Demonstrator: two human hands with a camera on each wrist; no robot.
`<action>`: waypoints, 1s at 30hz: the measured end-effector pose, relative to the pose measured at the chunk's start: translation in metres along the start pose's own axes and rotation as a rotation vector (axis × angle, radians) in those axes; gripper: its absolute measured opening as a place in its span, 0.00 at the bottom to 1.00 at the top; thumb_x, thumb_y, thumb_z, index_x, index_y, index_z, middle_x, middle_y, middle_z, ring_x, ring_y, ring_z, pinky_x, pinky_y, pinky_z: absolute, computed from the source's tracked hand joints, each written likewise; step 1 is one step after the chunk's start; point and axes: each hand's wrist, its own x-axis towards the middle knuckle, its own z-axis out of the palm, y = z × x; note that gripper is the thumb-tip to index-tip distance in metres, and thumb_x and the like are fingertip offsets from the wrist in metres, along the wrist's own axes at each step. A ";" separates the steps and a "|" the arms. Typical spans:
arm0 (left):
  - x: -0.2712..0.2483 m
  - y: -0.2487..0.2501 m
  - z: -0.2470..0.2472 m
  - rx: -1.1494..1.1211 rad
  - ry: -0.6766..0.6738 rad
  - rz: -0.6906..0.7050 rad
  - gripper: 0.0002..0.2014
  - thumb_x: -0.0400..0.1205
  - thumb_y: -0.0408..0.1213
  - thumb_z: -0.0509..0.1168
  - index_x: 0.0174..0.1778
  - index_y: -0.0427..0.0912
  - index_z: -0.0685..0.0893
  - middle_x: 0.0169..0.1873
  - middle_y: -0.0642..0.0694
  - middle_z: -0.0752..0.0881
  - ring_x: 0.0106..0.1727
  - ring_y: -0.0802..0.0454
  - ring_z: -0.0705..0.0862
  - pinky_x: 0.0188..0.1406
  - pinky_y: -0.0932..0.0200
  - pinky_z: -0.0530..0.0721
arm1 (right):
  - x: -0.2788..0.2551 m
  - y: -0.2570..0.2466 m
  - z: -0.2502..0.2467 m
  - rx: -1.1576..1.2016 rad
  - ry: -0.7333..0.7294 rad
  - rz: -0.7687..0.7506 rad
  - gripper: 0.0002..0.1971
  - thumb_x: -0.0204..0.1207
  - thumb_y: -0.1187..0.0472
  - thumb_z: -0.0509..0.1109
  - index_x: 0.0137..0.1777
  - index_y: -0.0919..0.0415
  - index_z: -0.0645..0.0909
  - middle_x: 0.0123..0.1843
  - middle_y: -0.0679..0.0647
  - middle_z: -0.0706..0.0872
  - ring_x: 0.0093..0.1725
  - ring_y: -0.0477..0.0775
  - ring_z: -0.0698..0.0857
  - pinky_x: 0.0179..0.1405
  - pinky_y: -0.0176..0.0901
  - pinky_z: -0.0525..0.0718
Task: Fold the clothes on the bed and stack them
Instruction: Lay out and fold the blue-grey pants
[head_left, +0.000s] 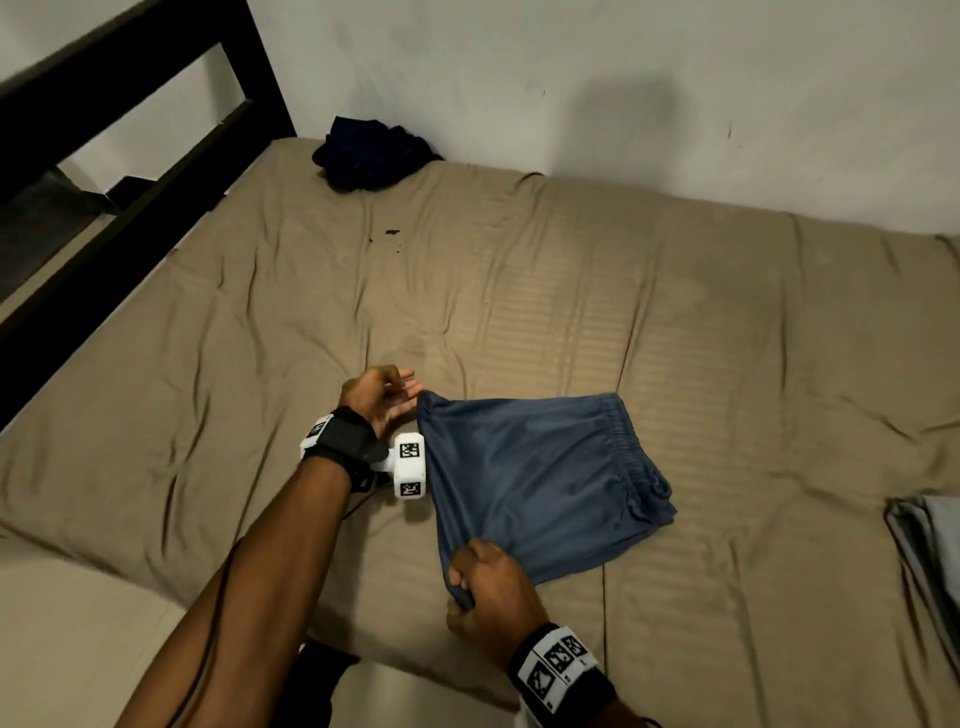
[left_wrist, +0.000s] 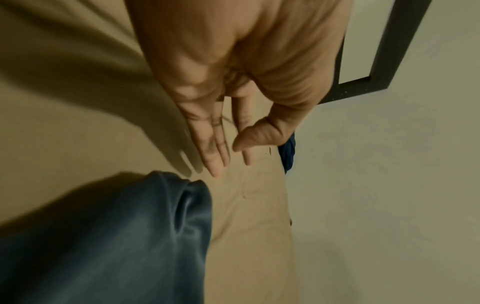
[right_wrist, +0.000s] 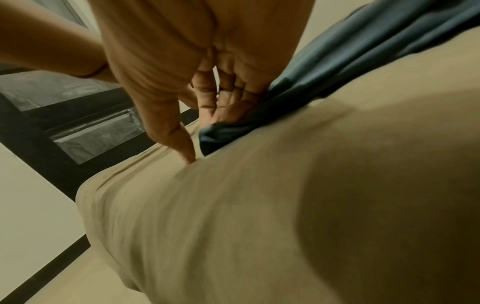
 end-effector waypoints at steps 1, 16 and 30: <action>-0.002 0.004 -0.003 -0.038 -0.007 0.026 0.15 0.80 0.18 0.52 0.50 0.31 0.85 0.50 0.35 0.85 0.51 0.44 0.87 0.52 0.52 0.90 | -0.002 0.001 0.000 0.019 0.006 -0.004 0.10 0.69 0.60 0.72 0.48 0.55 0.75 0.55 0.54 0.79 0.56 0.54 0.77 0.50 0.38 0.71; -0.008 0.000 -0.017 1.296 0.007 0.652 0.09 0.68 0.30 0.80 0.37 0.51 0.95 0.32 0.55 0.92 0.36 0.57 0.90 0.45 0.57 0.90 | 0.002 0.010 0.009 0.141 -0.009 0.043 0.13 0.65 0.64 0.72 0.45 0.53 0.74 0.49 0.47 0.75 0.49 0.48 0.75 0.47 0.35 0.70; -0.049 -0.035 0.000 1.286 0.176 0.997 0.18 0.80 0.34 0.68 0.67 0.41 0.87 0.66 0.35 0.85 0.67 0.35 0.82 0.66 0.41 0.83 | -0.009 0.021 -0.043 0.032 0.181 0.001 0.22 0.81 0.45 0.67 0.71 0.54 0.78 0.71 0.52 0.75 0.71 0.50 0.72 0.70 0.47 0.70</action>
